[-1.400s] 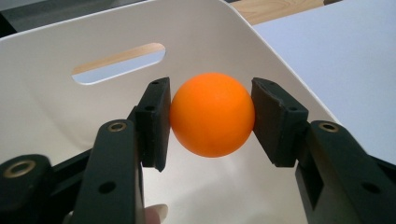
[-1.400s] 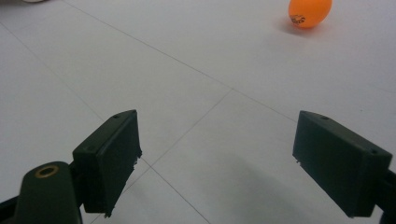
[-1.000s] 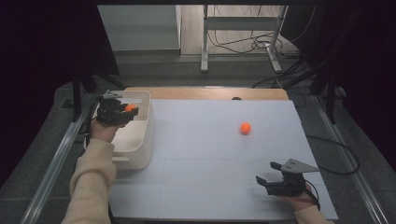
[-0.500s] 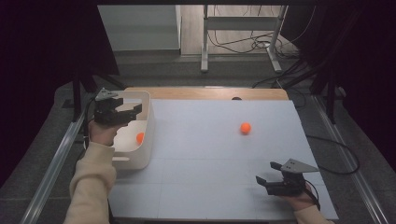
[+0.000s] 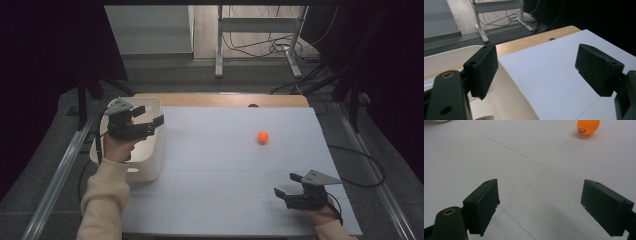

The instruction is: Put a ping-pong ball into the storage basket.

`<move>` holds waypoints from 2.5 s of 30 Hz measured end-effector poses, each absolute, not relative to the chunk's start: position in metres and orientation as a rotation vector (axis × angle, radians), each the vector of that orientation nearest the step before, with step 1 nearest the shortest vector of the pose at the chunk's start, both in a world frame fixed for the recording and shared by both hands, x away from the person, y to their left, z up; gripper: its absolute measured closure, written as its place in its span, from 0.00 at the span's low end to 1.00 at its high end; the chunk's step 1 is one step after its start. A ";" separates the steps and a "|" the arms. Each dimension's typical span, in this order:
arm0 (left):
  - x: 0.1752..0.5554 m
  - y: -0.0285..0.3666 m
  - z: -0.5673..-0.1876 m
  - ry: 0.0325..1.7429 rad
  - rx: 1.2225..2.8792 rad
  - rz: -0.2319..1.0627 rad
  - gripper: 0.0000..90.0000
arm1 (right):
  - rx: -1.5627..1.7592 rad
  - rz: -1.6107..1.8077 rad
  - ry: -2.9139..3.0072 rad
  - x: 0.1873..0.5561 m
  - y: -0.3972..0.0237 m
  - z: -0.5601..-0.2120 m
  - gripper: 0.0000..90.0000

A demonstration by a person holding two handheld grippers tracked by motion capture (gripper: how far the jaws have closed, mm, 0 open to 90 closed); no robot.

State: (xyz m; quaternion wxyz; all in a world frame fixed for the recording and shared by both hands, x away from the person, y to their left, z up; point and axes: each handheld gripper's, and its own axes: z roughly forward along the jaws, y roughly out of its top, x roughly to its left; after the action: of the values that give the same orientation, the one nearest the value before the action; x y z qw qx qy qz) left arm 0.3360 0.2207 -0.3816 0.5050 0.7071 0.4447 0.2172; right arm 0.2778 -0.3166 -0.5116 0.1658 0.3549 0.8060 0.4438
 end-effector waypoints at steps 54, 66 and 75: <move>0.320 0.147 -0.395 0.866 1.854 0.437 0.22 | 1.012 1.247 2.281 0.277 -0.318 -0.511 0.18; 0.320 0.130 -0.401 0.838 1.868 0.415 0.23 | 1.014 1.254 2.276 0.276 -0.318 -0.510 0.18; 0.324 0.109 -0.410 0.812 1.915 0.373 0.23 | 1.020 1.257 2.274 0.276 -0.320 -0.511 0.18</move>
State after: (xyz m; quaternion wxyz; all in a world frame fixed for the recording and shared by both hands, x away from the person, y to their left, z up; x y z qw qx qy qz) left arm 0.3244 0.1090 -0.4101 0.4921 0.7889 0.3345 0.1536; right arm 0.2760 -0.3201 -0.5106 0.1744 0.3597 0.8023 0.4434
